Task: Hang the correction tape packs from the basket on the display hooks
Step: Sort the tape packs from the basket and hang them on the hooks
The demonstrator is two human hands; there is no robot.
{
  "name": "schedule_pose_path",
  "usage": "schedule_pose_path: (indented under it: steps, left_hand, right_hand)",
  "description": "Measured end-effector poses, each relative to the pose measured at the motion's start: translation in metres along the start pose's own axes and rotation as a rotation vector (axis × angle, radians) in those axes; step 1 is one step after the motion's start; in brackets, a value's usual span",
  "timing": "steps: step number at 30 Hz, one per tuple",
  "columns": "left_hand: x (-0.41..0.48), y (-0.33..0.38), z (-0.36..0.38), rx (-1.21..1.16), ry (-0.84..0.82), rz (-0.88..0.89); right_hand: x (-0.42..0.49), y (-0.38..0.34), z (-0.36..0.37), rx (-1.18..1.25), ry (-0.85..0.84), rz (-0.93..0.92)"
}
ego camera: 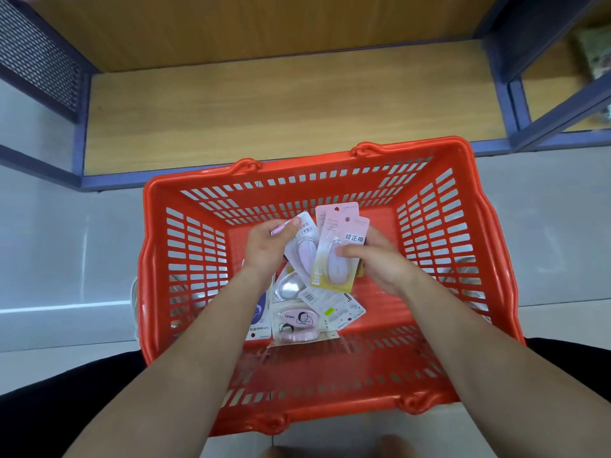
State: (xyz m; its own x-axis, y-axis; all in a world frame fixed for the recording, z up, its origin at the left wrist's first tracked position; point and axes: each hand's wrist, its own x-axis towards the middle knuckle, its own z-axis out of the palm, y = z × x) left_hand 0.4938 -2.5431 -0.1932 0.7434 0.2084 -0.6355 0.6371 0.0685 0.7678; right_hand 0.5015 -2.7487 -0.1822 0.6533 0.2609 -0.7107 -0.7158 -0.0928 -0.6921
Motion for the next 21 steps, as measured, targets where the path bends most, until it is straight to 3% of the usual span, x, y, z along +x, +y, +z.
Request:
schedule_pose_path:
  steps: [6, 17, 21]
  left_hand:
    - [0.01, -0.006, -0.001, 0.007, 0.083, -0.061]
    - [0.006, -0.011, 0.0, -0.108, -0.184, -0.118]
    - [0.006, -0.013, 0.004, -0.056, -0.128, -0.082]
  right_hand:
    - [0.009, 0.007, 0.002, 0.003, -0.03, -0.027]
    - [0.014, 0.011, 0.002, 0.115, 0.066, -0.03]
    - [0.013, 0.009, 0.002, 0.147, 0.115, -0.086]
